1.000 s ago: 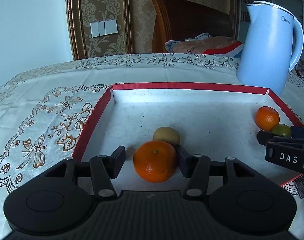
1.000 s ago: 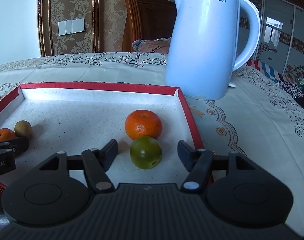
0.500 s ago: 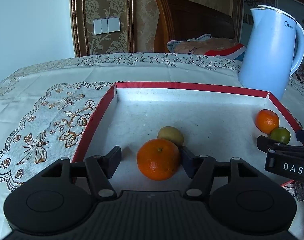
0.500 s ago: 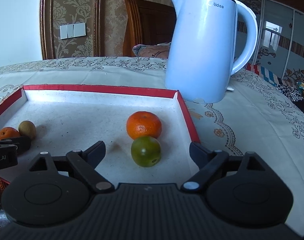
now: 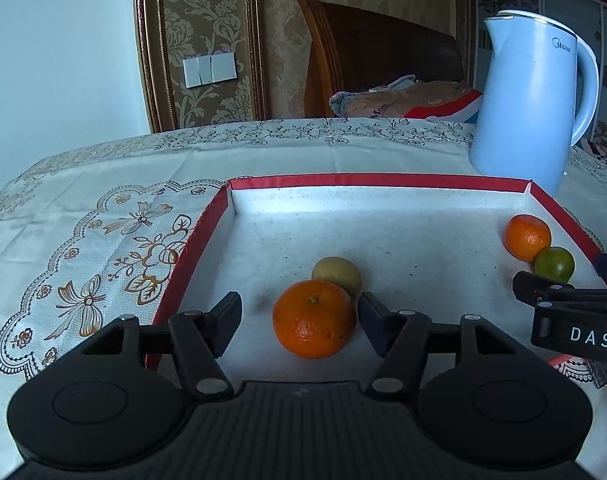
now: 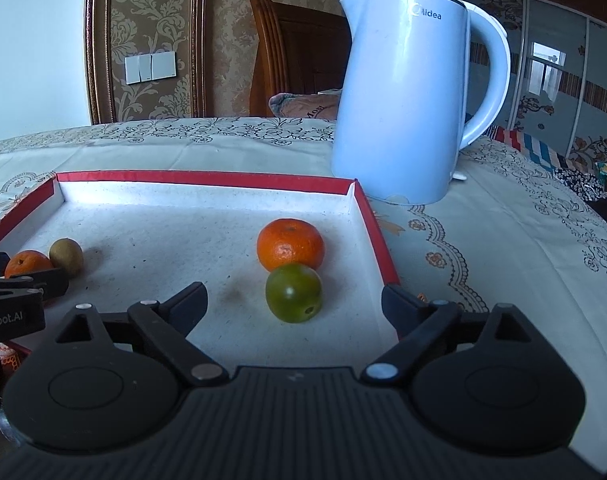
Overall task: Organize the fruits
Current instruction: 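Open the right gripper to release the green tomato while the left gripper releases the large orange, then withdraw both grippers from the tray toward the produce beside its rim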
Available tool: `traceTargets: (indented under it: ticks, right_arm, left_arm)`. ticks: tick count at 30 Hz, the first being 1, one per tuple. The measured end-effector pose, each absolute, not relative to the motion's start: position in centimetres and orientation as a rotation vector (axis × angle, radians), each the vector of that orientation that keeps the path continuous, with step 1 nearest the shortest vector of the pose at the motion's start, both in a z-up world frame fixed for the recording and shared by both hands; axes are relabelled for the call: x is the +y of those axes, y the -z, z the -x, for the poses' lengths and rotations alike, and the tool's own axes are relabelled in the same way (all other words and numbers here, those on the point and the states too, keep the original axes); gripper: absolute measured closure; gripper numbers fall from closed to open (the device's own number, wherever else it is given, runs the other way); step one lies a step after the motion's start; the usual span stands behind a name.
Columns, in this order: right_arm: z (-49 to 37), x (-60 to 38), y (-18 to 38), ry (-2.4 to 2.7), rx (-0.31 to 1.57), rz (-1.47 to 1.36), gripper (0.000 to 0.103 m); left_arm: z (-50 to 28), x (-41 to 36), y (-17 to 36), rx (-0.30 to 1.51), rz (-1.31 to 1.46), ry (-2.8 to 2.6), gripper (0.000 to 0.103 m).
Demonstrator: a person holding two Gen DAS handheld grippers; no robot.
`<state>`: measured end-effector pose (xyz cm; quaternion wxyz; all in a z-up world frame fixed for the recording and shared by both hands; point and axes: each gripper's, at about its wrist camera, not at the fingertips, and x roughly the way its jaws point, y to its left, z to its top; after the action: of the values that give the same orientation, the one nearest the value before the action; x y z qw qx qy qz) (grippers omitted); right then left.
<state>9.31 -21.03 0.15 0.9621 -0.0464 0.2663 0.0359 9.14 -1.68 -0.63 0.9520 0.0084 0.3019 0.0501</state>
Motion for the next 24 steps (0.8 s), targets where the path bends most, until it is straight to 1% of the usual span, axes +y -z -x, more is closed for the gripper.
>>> traceTargets:
  ticks: [4,10,24]
  right_arm:
    - [-8.7,-21.1,-0.2,-0.083,0.530,0.088,0.005]
    - [-7.3,-21.2,-0.5,-0.102,0.508,0.073,0.004]
    - [-5.4,-21.8,-0.5,-0.136,0.490,0.043,0.003]
  left_arm:
    - [-8.8,-1.4,0.5,0.610,-0.006,-0.096,0.039]
    - [-8.3,-1.3,0.5,0.606,-0.007,-0.092,0.039]
    - [-6.7,-0.1,0.1,0.603,0.051,-0.074,0.038]
